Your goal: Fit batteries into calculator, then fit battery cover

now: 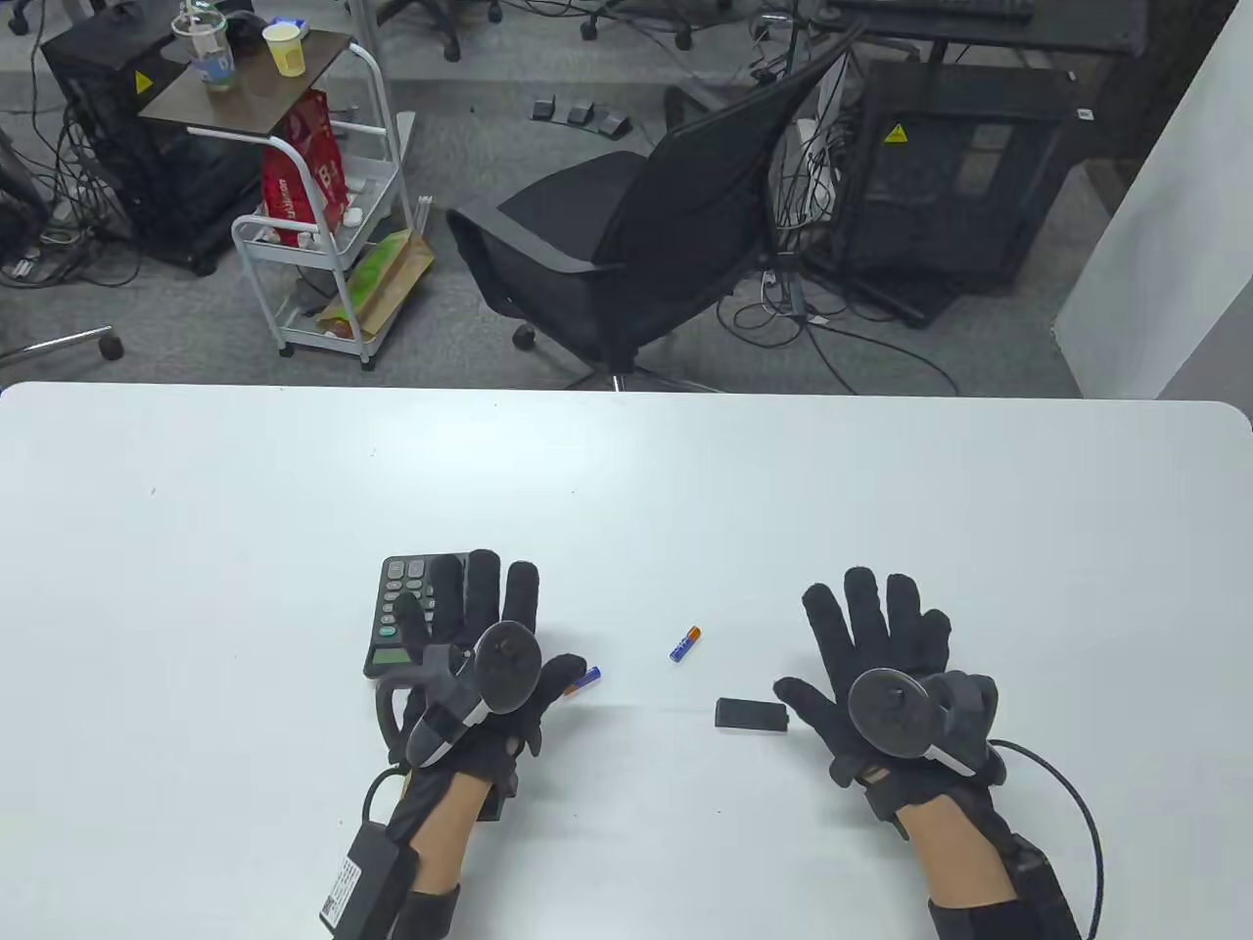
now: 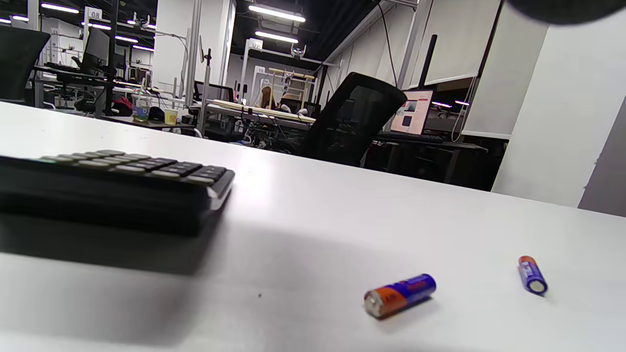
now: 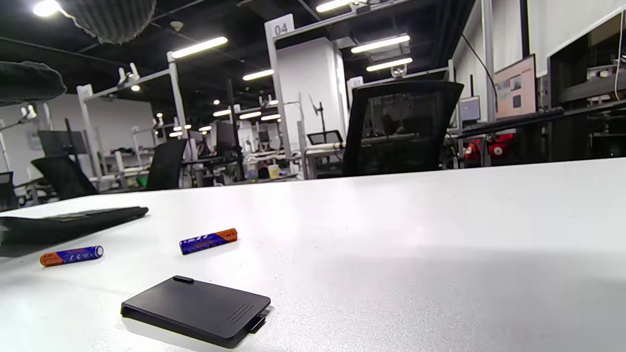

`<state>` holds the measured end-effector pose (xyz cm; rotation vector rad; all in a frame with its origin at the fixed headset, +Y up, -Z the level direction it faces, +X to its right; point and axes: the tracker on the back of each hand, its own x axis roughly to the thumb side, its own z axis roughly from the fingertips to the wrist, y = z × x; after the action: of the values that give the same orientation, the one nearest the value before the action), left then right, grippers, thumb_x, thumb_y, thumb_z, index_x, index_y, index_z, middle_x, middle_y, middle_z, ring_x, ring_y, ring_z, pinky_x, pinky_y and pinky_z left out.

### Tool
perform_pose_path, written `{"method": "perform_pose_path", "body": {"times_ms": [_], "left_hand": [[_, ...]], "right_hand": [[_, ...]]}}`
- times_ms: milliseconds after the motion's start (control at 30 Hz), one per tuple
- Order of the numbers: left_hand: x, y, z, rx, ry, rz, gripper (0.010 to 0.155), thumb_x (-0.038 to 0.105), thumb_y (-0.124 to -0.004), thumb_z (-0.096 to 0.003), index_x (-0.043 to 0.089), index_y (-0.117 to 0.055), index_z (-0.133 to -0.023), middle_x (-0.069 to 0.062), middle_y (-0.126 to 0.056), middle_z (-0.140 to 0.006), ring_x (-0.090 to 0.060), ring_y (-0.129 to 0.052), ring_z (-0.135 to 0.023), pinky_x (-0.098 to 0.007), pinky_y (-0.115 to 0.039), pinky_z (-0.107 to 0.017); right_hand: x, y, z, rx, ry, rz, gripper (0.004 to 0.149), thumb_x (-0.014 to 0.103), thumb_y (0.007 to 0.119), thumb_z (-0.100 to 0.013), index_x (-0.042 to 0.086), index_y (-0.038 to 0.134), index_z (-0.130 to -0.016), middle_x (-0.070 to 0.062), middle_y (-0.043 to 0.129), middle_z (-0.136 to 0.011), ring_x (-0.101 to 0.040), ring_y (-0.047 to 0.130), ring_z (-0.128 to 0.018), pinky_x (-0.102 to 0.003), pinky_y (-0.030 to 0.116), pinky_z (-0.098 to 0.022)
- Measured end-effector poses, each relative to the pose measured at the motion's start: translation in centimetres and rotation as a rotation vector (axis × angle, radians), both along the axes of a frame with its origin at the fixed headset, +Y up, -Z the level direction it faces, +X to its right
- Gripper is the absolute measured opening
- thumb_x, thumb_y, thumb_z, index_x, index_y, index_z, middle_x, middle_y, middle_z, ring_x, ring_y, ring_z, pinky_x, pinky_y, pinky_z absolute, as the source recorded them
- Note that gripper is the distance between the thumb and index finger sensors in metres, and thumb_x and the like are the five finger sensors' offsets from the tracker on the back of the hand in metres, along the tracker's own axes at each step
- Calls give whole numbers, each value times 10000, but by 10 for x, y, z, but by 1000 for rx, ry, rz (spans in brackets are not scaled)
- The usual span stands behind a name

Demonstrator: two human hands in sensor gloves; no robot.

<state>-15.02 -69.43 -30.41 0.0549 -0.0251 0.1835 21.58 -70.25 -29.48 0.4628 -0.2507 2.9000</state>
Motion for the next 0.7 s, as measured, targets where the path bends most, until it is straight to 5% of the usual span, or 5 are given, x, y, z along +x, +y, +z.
{"method": "perform_pose_path", "body": {"times_ms": [367,700], "left_hand": [[-3,0,-1,-10,-2,3,999,769,-667,-311,372,-155,-1071,8,-74,-1180,-369,-10,-1110,-727,-84,-741],[-24,0,-7,-103,39,-15,1113,734,-834,-240,420,-150,-1060,61,-26,-1167,-345,15,-1113,-718,-71,-756]], "right_hand": [[0,1,0,1,2,-1,831,664,637,-482,268,260,-1107,-184,124,-1168,-599,88,-996,-821,202,-613],[5,2,-1,1,-10,-21,833,661,642,-482,265,260,-1108,-189,128,-1167,-600,92,-996,-821,204,-613]]}}
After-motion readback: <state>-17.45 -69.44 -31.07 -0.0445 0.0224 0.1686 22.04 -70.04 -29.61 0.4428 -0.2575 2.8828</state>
